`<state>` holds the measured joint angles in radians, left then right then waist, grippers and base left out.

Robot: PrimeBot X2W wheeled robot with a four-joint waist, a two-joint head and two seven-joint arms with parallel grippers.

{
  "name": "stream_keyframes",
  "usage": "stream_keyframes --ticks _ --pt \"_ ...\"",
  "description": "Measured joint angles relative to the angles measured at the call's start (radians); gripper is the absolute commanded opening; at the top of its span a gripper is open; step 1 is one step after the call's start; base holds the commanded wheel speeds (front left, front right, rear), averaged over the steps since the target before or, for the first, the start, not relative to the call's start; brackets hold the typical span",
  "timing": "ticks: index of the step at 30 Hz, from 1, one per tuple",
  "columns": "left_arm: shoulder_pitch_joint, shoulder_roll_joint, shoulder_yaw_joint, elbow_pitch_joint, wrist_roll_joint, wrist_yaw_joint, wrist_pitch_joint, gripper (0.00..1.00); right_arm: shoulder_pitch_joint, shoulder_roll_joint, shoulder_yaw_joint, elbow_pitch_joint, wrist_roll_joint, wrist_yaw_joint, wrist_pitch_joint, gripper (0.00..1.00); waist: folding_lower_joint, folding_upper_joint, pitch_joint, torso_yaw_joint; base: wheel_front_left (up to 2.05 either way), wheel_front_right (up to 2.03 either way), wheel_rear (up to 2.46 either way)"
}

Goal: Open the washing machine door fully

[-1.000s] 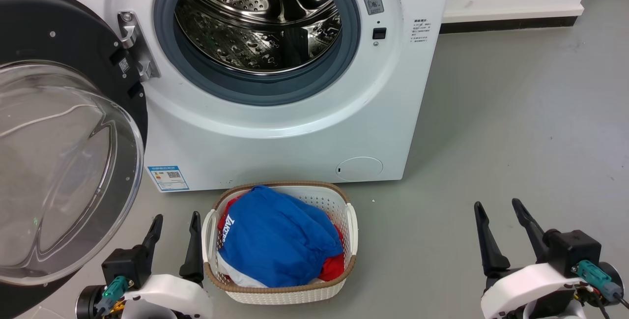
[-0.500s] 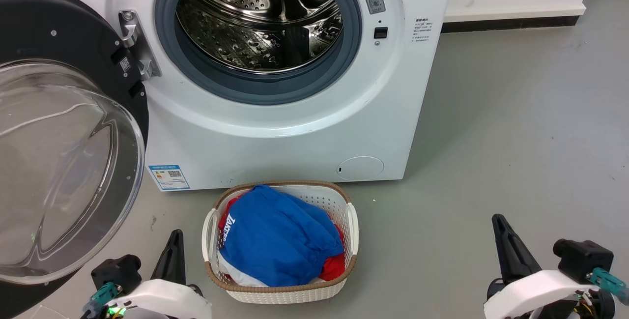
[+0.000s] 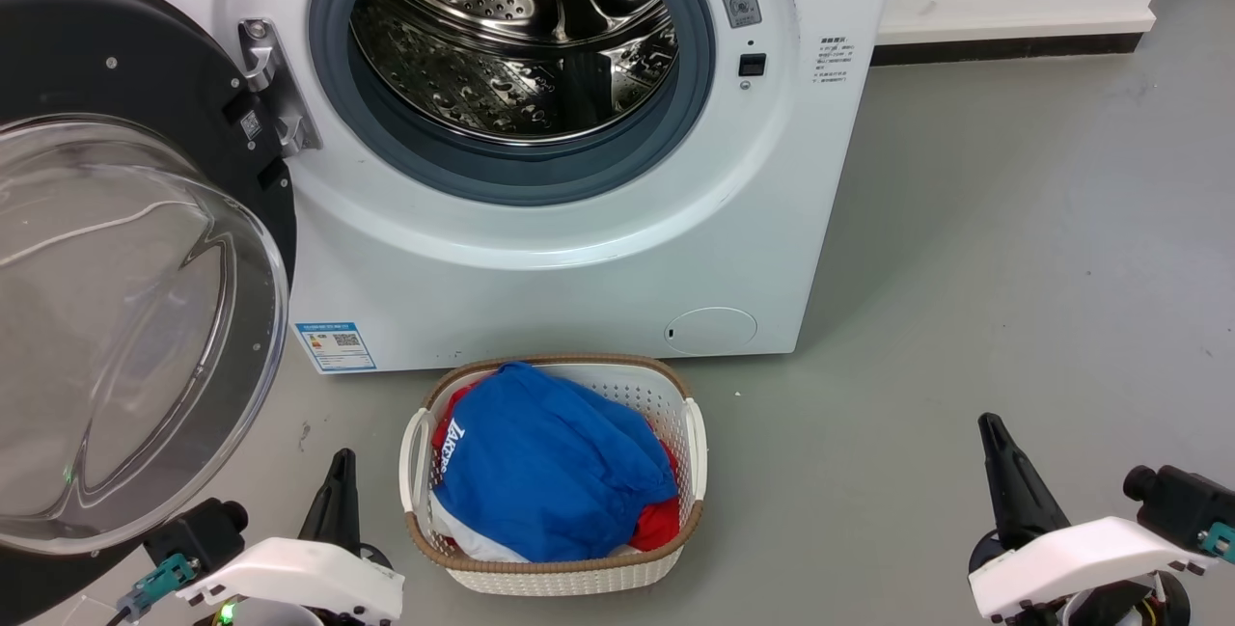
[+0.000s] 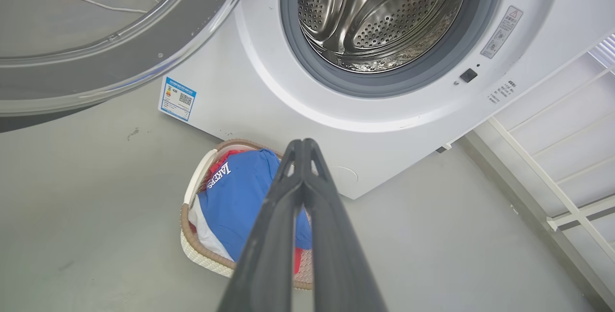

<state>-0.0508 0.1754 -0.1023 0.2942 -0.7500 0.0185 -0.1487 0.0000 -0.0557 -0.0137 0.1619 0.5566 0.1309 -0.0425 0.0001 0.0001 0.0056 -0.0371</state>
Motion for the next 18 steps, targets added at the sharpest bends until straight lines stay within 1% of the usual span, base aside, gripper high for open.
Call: stream_keyframes --ticks 18 --pt "-0.013 -0.031 0.053 -0.012 -0.217 -0.036 0.067 0.0 -0.022 -0.003 -0.017 0.019 0.272 0.0 0.034 0.0 0.0 0.0 0.0 0.007 0.0 0.0 0.0"
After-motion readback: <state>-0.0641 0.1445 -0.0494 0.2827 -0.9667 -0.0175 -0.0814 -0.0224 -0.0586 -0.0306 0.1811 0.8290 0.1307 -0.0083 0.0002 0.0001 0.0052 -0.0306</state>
